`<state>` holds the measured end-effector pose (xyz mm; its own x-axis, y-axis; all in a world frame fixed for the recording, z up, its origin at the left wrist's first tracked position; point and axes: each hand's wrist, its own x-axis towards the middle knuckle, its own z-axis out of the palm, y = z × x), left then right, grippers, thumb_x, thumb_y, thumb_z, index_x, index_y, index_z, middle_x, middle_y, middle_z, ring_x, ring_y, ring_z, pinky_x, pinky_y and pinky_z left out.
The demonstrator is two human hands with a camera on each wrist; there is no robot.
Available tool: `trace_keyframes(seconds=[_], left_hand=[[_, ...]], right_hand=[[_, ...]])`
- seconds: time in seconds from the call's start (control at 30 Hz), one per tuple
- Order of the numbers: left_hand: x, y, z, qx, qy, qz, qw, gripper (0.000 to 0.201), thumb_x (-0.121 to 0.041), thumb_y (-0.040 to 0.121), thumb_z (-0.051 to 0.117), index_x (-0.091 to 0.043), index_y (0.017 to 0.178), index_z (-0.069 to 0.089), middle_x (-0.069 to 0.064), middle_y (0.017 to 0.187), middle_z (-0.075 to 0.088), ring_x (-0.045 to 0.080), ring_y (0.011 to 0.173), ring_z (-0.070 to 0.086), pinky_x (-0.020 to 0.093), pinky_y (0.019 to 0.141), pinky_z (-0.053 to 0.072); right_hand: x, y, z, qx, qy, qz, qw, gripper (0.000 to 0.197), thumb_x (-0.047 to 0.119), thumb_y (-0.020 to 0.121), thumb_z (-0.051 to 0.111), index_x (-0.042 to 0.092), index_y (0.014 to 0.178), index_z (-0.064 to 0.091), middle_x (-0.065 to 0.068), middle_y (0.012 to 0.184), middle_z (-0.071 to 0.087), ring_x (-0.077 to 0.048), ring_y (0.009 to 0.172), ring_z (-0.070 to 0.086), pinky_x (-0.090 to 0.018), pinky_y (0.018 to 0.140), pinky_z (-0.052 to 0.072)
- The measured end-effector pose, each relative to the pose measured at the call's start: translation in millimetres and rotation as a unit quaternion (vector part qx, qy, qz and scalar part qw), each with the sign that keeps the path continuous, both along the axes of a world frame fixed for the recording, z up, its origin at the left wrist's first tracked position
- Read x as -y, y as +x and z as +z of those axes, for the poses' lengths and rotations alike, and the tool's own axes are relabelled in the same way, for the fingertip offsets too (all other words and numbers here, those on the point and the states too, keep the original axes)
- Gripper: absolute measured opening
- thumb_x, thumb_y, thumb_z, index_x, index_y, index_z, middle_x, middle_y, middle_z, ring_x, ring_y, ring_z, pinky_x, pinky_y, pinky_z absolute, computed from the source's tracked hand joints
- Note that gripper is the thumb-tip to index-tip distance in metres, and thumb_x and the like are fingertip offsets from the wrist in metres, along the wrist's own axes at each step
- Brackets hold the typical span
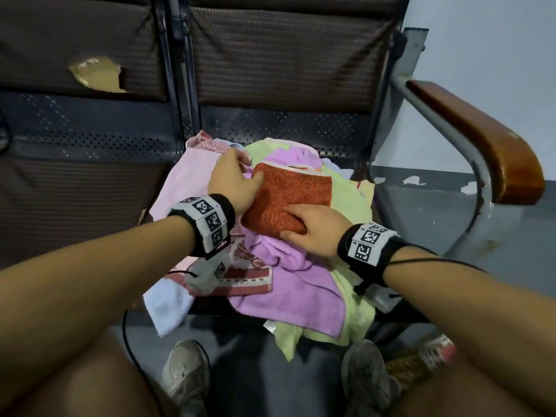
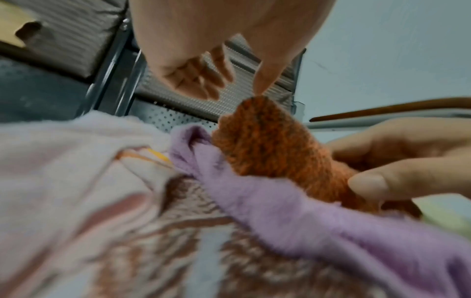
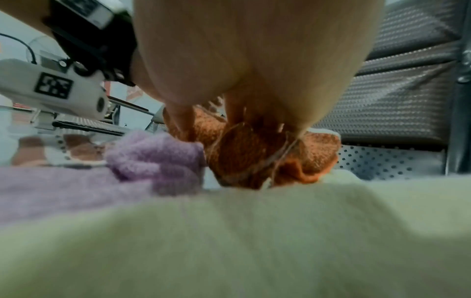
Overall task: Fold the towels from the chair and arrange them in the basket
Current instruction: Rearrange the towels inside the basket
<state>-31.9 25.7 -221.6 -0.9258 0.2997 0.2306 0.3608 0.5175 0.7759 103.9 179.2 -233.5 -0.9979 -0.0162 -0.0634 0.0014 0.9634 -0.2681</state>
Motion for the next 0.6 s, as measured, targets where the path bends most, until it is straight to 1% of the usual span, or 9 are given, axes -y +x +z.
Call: trace_keyframes(seconds=[0.07, 0.1, 0.17, 0.23, 0.3, 0.37, 0.43, 0.5, 0.6], left_hand=[[10, 13, 5, -0.003, -0.022, -0.107, 0.994, 0.024, -0.023, 0.071, 0.065, -0.024, 0.095, 0.063, -0.004, 0.095, 0.067, 0.014, 0.087, 0.06, 0.028, 0.081, 0.05], [14, 20, 6, 0.019, -0.059, -0.166, 0.984, 0.037, -0.026, 0.066, 0.063, -0.025, 0.103, 0.066, -0.005, 0.103, 0.068, 0.012, 0.091, 0.061, 0.026, 0.086, 0.05], [22, 28, 3, 0.05, -0.165, -0.248, 0.953, 0.064, -0.032, 0.063, 0.063, -0.025, 0.127, 0.06, -0.002, 0.12, 0.064, 0.014, 0.102, 0.06, 0.024, 0.092, 0.047], [27, 29, -4, 0.029, -0.255, -0.261, 0.931, 0.072, -0.028, 0.07, 0.07, -0.025, 0.139, 0.051, 0.003, 0.129, 0.061, 0.021, 0.11, 0.059, 0.027, 0.094, 0.047], [30, 28, -10, -0.002, -0.283, -0.247, 0.927, 0.069, -0.021, 0.076, 0.073, -0.026, 0.14, 0.049, 0.006, 0.129, 0.061, 0.026, 0.113, 0.059, 0.031, 0.096, 0.048], [31, 26, -12, -0.025, -0.271, -0.237, 0.933, 0.055, -0.021, 0.08, 0.07, -0.025, 0.133, 0.054, 0.007, 0.12, 0.066, 0.026, 0.105, 0.061, 0.03, 0.09, 0.048], [30, 25, -10, -0.035, -0.24, -0.225, 0.944, 0.037, -0.021, 0.084, 0.066, -0.023, 0.12, 0.06, 0.005, 0.104, 0.069, 0.023, 0.092, 0.063, 0.026, 0.078, 0.045], [30, 23, -5, -0.029, -0.202, -0.215, 0.955, 0.024, -0.027, 0.084, 0.065, -0.022, 0.106, 0.061, 0.002, 0.09, 0.068, 0.024, 0.084, 0.063, 0.026, 0.071, 0.044], [33, 21, 3, 0.017, -0.139, -0.206, 0.968, 0.025, -0.043, 0.074, 0.059, -0.026, 0.091, 0.058, -0.003, 0.079, 0.063, 0.022, 0.077, 0.06, 0.029, 0.068, 0.046]], right_hand=[[-5, 1, -5, 0.016, -0.001, 0.002, 1.0, 0.069, 0.044, 0.088, 0.061, 0.017, 0.149, 0.042, -0.005, 0.147, 0.052, -0.024, 0.131, 0.052, -0.035, 0.108, 0.043], [-8, 1, -7, 0.026, 0.006, -0.001, 1.0, 0.075, 0.04, 0.087, 0.062, 0.016, 0.153, 0.035, -0.006, 0.154, 0.043, -0.024, 0.137, 0.045, -0.034, 0.112, 0.039], [-13, 0, -8, 0.038, 0.017, -0.013, 0.999, 0.083, 0.035, 0.084, 0.063, 0.016, 0.157, 0.026, -0.006, 0.16, 0.033, -0.022, 0.143, 0.037, -0.031, 0.116, 0.033], [-17, 0, -8, 0.048, 0.022, -0.024, 0.998, 0.087, 0.032, 0.082, 0.065, 0.017, 0.157, 0.023, -0.005, 0.162, 0.03, -0.022, 0.145, 0.035, -0.032, 0.118, 0.031], [-19, 1, -6, 0.058, 0.027, -0.024, 0.998, 0.082, 0.024, 0.083, 0.066, 0.018, 0.156, 0.029, -0.005, 0.159, 0.034, -0.022, 0.143, 0.037, -0.033, 0.117, 0.032], [-21, 2, -3, 0.04, 0.031, -0.027, 0.998, 0.063, 0.016, 0.085, 0.06, 0.019, 0.146, 0.046, -0.006, 0.144, 0.054, -0.026, 0.129, 0.053, -0.032, 0.106, 0.044], [-23, 5, 4, 0.001, 0.016, -0.051, 0.999, 0.043, 0.015, 0.087, 0.054, 0.019, 0.13, 0.059, -0.008, 0.117, 0.069, -0.029, 0.106, 0.064, -0.03, 0.086, 0.051], [-26, 10, 13, -0.026, -0.012, -0.068, 0.997, 0.031, 0.017, 0.088, 0.053, 0.019, 0.117, 0.064, -0.007, 0.101, 0.071, -0.029, 0.092, 0.065, -0.03, 0.077, 0.049], [-32, 20, 24, -0.025, -0.11, -0.09, 0.989, 0.012, 0.021, 0.089, 0.055, 0.024, 0.096, 0.065, -0.002, 0.088, 0.068, -0.024, 0.084, 0.063, -0.032, 0.076, 0.049]])
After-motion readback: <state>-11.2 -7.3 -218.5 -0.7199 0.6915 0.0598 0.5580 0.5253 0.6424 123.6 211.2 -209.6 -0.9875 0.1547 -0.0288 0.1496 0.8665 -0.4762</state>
